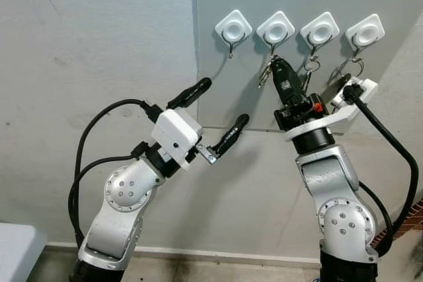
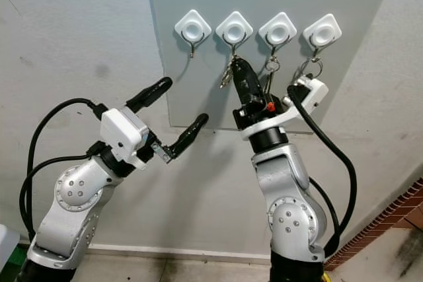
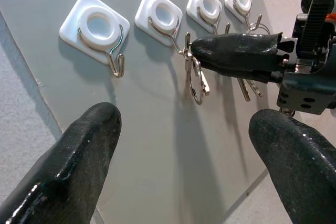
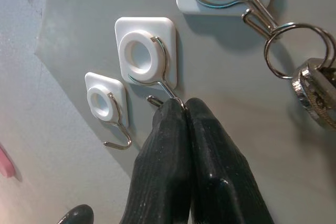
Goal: Hang keys on a hook
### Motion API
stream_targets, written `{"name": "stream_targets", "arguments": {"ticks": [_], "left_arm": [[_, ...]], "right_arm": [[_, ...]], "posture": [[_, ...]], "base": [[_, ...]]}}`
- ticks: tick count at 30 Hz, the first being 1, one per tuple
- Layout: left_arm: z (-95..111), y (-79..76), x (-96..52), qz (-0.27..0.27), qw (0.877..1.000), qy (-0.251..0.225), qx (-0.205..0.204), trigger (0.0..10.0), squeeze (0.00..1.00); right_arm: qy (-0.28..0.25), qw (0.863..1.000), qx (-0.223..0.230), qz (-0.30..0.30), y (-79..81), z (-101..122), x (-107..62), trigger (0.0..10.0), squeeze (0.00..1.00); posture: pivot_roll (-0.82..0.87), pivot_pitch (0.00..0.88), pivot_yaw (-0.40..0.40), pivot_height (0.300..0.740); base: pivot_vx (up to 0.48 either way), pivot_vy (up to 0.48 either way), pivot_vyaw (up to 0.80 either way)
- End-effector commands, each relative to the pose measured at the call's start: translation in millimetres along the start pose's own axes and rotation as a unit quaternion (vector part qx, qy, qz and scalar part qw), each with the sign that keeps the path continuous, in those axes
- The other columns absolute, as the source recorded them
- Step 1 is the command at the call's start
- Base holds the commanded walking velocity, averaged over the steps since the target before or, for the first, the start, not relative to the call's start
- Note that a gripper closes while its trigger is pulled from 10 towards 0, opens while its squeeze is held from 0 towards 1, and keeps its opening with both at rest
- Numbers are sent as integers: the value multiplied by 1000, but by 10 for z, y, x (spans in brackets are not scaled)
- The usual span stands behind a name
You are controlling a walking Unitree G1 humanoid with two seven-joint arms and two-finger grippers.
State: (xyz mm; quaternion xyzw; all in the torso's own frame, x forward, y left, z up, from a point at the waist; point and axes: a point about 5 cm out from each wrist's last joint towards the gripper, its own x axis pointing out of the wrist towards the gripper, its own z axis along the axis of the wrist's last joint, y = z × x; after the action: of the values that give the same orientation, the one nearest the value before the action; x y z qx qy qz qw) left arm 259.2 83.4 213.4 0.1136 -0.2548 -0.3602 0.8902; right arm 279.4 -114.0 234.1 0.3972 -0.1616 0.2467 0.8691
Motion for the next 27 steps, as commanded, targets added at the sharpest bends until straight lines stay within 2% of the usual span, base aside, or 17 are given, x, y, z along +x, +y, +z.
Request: {"name": "stream_targets", "arguments": {"ticks": [1, 2, 4, 10, 15, 23, 24, 25, 27], "left_arm": [[44, 16, -1, 5, 1000, -6, 4, 10000, 0], [43, 15, -4, 5, 1000, -5, 3, 10000, 0], [41, 16, -6, 5, 1000, -5, 3, 10000, 0], [40, 27, -9, 10, 1000, -4, 1, 10000, 0], [36, 31, -11, 12, 1000, -3, 1, 10000, 0], [26, 31, -21, 15, 1000, -1, -1, 10000, 0], [20, 31, -26, 16, 1000, 0, -2, 10000, 0], [14, 29, -30, 17, 1000, 1, -4, 10000, 0], [4, 23, -39, 17, 1000, 2, -4, 10000, 0]], "right_arm": [[-1, 1000, 8, 1, 13, 0, -35, 10000, 0], [1, 1000, 4, 2, 13, -3, -43, 10000, 1000], [1, 1000, 5, 4, 17, -5, -48, 10000, 1000], [10, 999, -38, 24, 44, -28, -74, 10000, 1000], [20, 998, -55, 34, 49, -61, -100, 10000, 1000], [29, 996, -82, 31, 12, -105, -152, 10000, 1000], [35, 994, -100, 31, -4, -126, -172, 10000, 1000], [39, 993, -109, 32, -9, -137, -182, 10000, 24], [49, 991, -116, 37, -15, -164, -202, 10000, 0]], "posture": [[5, 0, 40, 740], [8, 0, 39, 740], [8, 0, 39, 740], [9, 0, 39, 740], [10, 0, 38, 740], [9, 0, 38, 740], [9, 0, 38, 740], [9, 0, 38, 740], [10, 0, 37, 740]], "base": [[0, 0, 0], [0, 0, 0], [0, 0, 0], [0, 0, 0], [0, 0, 0], [0, 0, 0], [0, 0, 0], [0, 0, 0], [0, 0, 0]]}}
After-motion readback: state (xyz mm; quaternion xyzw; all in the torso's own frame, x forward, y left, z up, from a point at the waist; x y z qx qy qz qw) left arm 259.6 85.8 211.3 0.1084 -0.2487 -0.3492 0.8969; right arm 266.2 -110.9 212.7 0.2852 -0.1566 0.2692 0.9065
